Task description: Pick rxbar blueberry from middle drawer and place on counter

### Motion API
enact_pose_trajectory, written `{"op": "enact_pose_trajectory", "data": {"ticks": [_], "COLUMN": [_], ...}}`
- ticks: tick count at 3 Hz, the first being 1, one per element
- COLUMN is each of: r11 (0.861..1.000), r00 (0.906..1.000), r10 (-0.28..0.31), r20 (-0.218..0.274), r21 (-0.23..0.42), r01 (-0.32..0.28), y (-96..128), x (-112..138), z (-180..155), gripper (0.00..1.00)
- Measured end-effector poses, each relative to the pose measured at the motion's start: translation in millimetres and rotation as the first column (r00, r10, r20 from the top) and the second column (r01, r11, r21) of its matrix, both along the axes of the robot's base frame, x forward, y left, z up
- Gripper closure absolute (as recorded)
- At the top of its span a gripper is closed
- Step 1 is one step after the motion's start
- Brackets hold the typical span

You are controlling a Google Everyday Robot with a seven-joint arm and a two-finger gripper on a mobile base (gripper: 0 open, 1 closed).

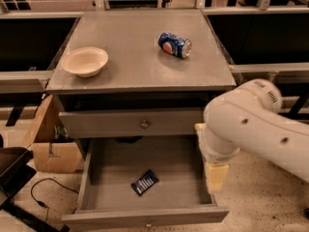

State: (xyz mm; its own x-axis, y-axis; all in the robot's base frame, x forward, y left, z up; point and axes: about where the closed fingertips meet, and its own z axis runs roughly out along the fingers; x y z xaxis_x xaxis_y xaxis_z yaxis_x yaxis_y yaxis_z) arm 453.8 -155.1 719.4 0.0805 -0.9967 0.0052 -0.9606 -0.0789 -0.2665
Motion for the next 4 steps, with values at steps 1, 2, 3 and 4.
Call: {"op": "enact_pose_trajectory", "data": {"ticks": [1, 2, 3, 4], "r11": [0.982, 0.937, 0.887, 0.883], "r00": [0.9821, 0.9376, 0.8865, 0.8827], "r10": [0.186, 0.346, 0.46, 0.467], "r20": [-0.03, -0.037, -0.053, -0.056], "r21": [0.029, 0.063, 0.083, 0.083], "r01": [-0.185, -0.343, -0.455, -0.462], "y": [40.5, 78.5, 108.8, 112.1], "x": [-4.5, -5.9, -1.7, 0.8], "z": [-68.0, -121.1, -163.1, -169.4], "gripper": [0.0, 0.0, 0.0, 0.0]}}
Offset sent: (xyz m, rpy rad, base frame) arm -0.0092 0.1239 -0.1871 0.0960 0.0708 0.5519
